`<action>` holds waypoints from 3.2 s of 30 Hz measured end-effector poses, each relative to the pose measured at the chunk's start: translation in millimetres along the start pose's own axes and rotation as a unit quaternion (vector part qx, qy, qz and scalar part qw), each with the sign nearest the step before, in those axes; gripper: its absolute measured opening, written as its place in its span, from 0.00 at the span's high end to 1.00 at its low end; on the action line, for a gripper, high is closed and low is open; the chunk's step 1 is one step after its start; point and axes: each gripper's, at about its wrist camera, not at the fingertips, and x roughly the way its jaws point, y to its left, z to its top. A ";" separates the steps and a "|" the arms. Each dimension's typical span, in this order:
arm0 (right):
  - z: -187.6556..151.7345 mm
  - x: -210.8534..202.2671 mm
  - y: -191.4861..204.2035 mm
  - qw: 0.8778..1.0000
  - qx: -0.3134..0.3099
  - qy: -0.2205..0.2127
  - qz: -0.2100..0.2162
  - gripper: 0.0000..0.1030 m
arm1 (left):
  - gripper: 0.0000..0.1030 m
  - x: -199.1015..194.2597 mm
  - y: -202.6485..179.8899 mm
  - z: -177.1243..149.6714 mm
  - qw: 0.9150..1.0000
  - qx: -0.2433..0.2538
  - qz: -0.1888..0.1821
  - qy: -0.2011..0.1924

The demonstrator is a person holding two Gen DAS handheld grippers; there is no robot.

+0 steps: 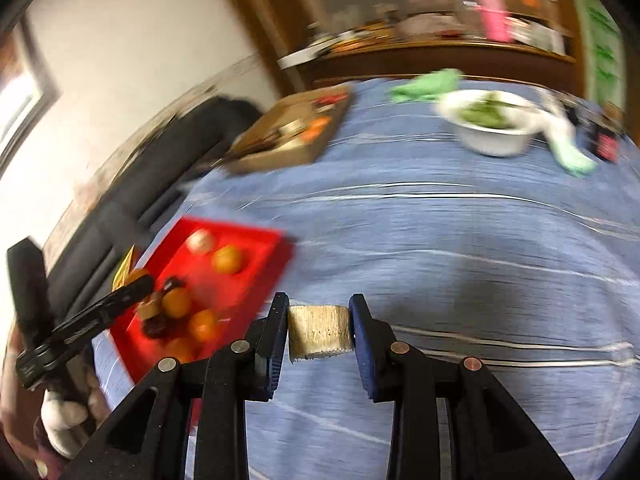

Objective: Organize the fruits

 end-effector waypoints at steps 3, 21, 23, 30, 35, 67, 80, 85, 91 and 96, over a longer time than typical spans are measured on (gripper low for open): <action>2.1 24.5 38.6 0.999 -0.028 0.020 0.012 0.67 | 0.66 1.5 20.7 -5.3 1.000 -0.016 0.011 0.007; 6.4 65.5 107.0 0.995 -0.085 0.029 -0.040 0.51 | 0.37 -39.0 33.4 -3.3 0.999 0.000 0.011 -0.052; 2.8 47.5 97.2 0.996 -0.072 0.012 -0.053 0.47 | 0.31 -44.3 23.8 -3.1 0.998 0.015 0.008 -0.064; -29.3 -16.1 44.4 0.992 -0.019 -0.038 -0.117 0.41 | 0.18 -58.0 -24.6 -5.8 0.995 0.049 -0.020 -0.085; -42.9 -54.8 7.1 0.986 0.002 -0.056 -0.156 0.38 | 0.18 -61.0 -66.8 -9.7 0.993 0.082 -0.035 -0.077; -99.2 -110.0 -34.2 0.948 0.056 -0.103 -0.295 0.17 | 0.00 -82.3 -188.9 -66.0 0.981 0.171 0.003 -0.092; -100.0 -98.7 -54.0 0.949 0.074 -0.073 -0.297 0.17 | 0.00 -52.0 -187.5 -67.2 0.984 0.170 0.010 -0.044; -99.8 -95.9 -59.6 0.948 0.078 -0.065 -0.301 0.17 | 0.00 -42.2 -187.2 -68.8 0.985 0.168 0.015 -0.028; -100.4 -93.3 -62.4 0.947 0.076 -0.059 -0.305 0.17 | 0.00 -36.2 -187.4 -69.5 0.986 0.167 0.012 -0.021; -100.6 -90.1 -67.7 0.947 0.079 -0.054 -0.305 0.17 | 0.00 -30.4 -188.6 -70.0 0.986 0.167 0.014 -0.013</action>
